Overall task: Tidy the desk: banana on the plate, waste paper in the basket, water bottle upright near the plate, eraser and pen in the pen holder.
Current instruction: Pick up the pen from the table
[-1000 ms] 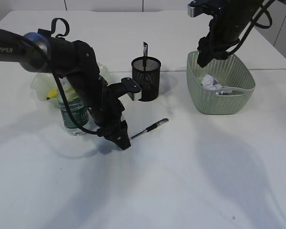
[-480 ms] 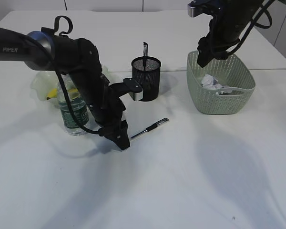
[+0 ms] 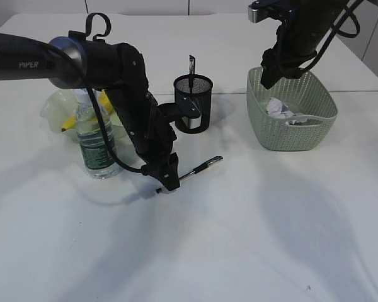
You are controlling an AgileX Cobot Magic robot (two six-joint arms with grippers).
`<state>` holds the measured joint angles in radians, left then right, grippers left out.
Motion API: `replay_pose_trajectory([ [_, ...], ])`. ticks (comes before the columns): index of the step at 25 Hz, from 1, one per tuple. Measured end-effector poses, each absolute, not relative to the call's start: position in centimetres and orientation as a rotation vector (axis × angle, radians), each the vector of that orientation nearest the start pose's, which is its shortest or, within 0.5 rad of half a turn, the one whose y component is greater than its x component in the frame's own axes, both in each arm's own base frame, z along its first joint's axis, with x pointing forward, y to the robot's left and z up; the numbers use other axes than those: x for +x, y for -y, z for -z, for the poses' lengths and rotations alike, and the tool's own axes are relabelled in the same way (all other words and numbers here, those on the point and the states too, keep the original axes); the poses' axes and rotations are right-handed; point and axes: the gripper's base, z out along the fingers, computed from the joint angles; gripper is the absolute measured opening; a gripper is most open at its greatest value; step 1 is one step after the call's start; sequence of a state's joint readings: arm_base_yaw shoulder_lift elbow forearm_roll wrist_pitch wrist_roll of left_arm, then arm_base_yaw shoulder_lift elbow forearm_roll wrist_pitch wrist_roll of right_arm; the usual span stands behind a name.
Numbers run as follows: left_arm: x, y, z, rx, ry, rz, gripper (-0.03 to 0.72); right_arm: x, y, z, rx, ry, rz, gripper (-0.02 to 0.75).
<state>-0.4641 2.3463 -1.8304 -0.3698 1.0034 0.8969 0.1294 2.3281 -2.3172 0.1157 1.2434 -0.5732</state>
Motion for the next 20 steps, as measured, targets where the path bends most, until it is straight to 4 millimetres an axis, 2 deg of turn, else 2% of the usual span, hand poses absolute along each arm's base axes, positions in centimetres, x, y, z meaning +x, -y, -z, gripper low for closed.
replay_pose_trajectory([
  [20, 41.43, 23.72, -12.68, 1.636, -2.417, 0.406, 0.307, 50.05, -7.51, -25.96, -0.918, -2.563, -0.033, 0.442],
])
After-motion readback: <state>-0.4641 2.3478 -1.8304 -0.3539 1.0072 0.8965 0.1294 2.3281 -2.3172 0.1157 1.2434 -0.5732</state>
